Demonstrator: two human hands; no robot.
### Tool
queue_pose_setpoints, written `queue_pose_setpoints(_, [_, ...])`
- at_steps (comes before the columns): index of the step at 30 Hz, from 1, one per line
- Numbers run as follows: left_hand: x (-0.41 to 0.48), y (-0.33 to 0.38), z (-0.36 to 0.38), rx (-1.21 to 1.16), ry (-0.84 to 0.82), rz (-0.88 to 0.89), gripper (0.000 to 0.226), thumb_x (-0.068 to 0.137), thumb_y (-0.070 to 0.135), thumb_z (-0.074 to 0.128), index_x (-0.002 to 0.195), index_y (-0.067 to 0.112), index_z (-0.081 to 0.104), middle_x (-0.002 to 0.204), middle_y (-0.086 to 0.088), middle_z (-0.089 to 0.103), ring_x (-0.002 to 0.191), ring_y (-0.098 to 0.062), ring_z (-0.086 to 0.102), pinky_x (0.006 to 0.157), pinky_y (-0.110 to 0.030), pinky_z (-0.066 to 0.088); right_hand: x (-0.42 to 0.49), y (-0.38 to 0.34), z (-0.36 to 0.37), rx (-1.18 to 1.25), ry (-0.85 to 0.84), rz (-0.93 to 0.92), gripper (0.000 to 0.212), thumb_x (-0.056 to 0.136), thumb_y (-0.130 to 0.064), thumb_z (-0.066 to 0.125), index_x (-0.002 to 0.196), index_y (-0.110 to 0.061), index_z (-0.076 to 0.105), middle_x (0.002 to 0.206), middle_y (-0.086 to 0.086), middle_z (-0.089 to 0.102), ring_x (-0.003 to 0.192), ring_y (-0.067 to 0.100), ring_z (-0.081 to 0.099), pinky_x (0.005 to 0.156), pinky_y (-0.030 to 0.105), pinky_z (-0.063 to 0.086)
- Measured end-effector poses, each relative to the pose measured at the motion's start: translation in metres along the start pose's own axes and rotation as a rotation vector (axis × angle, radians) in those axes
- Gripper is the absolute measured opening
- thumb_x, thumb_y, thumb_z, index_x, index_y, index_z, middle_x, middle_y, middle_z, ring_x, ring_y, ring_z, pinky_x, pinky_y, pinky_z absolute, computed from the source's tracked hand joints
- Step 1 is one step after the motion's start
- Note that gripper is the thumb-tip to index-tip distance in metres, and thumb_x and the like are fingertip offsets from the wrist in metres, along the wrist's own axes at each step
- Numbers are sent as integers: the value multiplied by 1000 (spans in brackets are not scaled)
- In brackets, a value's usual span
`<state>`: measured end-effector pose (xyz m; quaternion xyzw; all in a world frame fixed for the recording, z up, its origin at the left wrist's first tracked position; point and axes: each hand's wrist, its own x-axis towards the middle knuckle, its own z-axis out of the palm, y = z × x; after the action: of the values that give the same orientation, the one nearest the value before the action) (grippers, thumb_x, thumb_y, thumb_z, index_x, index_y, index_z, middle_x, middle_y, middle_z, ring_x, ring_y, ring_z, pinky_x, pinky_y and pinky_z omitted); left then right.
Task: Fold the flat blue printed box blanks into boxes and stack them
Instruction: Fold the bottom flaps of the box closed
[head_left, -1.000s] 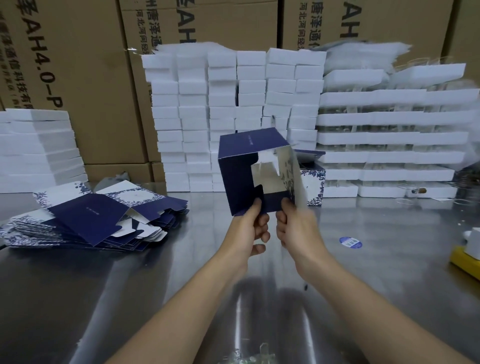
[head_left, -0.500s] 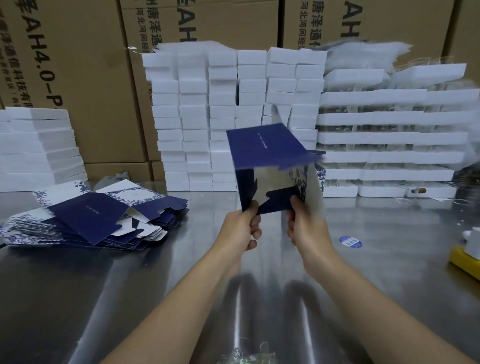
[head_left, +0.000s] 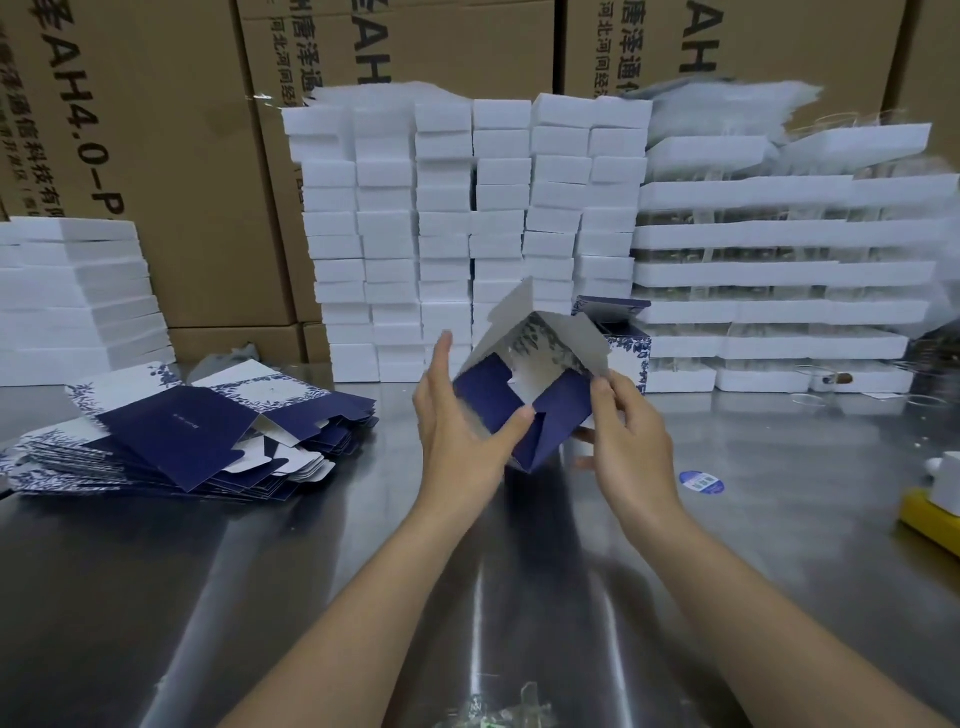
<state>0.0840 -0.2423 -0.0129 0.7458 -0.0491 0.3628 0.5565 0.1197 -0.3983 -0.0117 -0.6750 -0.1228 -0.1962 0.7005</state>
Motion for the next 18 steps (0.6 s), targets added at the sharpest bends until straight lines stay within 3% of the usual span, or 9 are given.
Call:
queue_pose_setpoints(3, [1, 4, 0, -63, 4, 31, 69, 82, 64, 74, 144, 48, 48, 149, 12, 47, 139, -2, 43, 110, -24, 41, 1, 1, -1, -14, 3, -14, 22, 106, -51, 50, 110, -42, 70, 108, -14, 73, 106, 20, 73, 86, 52, 63])
queue_pose_setpoints(5, [0, 7, 0, -169, 22, -55, 55, 84, 78, 55, 125, 42, 61, 135, 11, 60, 128, -3, 53, 99, -20, 41, 1, -1, -3, -24, 21, -27, 28, 104, -56, 49, 113, -41, 71, 115, -11, 72, 113, 20, 68, 96, 56, 57])
queue_pose_setpoints(7, [0, 9, -2, -158, 41, -124, 39, 96, 78, 41, 102, 46, 61, 117, 17, 64, 107, 9, 57, 87, -13, 38, 2, -5, -3, -7, 35, -45, 29, 104, -55, 49, 108, -39, 72, 110, -6, 71, 107, 23, 67, 97, 58, 56])
queue_pose_setpoints(9, [-2, 10, -2, -132, 43, -170, 36, 106, 69, 32, 92, 49, 58, 103, 27, 61, 90, 23, 54, 80, -5, 36, 2, -6, -1, -20, 37, -77, 27, 105, -53, 51, 106, -38, 73, 109, -7, 67, 106, 22, 64, 100, 53, 54])
queue_pose_setpoints(11, [0, 9, -2, -184, 30, -174, 37, 109, 62, 36, 96, 38, 62, 95, 24, 63, 84, 17, 56, 78, -9, 39, 2, -7, 0, -46, 51, -103, 23, 105, -51, 54, 109, -39, 73, 118, -15, 60, 114, 14, 60, 107, 40, 49])
queue_pose_setpoints(13, [2, 8, -1, -303, -10, -179, 33, 103, 56, 56, 110, 25, 64, 103, 14, 70, 96, 1, 63, 80, -15, 46, 2, -7, 0, -52, 59, -105, 22, 106, -49, 53, 109, -38, 72, 123, -17, 54, 117, 7, 57, 106, 32, 45])
queue_pose_setpoints(16, [1, 6, 1, -296, -109, -229, 51, 85, 54, 73, 132, 41, 59, 135, 6, 64, 124, -8, 62, 98, -25, 52, -2, -11, 1, -66, 65, -106, 24, 107, -50, 50, 95, -38, 67, 120, -11, 55, 111, -5, 51, 97, 25, 41])
queue_pose_setpoints(18, [-2, 0, 5, -182, -119, -226, 63, 87, 51, 81, 142, 40, 54, 137, 9, 63, 117, -1, 64, 91, -22, 56, -4, -13, 2, -68, 73, -119, 27, 107, -50, 49, 87, -38, 62, 117, -8, 55, 107, -5, 51, 92, 25, 39])
